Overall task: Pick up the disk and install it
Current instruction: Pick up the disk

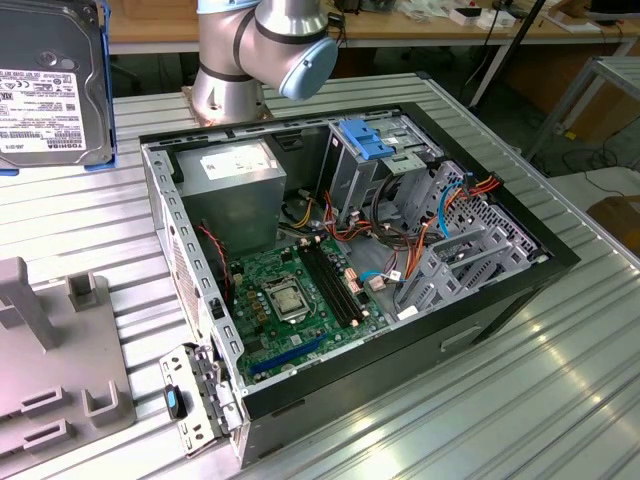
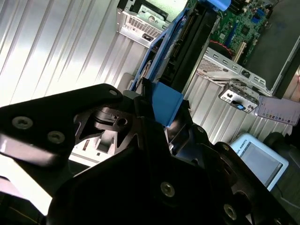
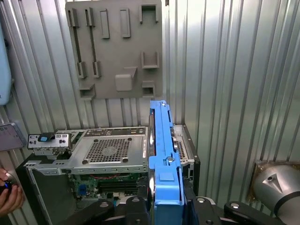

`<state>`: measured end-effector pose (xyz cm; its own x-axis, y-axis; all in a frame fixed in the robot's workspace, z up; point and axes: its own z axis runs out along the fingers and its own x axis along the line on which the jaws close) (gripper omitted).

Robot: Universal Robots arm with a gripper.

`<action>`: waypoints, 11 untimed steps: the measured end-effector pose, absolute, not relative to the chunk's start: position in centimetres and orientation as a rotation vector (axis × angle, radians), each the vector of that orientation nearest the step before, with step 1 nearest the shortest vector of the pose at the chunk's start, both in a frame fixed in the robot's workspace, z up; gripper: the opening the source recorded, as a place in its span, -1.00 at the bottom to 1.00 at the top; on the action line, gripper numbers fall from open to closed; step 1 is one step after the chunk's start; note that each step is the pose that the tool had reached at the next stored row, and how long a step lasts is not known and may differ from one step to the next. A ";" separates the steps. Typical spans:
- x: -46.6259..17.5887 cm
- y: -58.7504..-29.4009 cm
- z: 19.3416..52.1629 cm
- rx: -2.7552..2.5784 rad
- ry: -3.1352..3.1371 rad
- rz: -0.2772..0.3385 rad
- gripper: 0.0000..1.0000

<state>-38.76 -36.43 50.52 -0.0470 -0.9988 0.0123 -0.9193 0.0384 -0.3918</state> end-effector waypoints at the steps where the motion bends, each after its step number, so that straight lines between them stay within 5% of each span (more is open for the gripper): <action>1: -38.7 -36.4 50.5 -1.963 2.053 -0.432 -0.26; 11: -37.8 -36.4 50.5 -1.955 2.044 -0.444 -0.26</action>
<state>-37.77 -36.42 50.51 -0.0471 -0.9988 0.0116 -0.9135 0.0383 -0.4051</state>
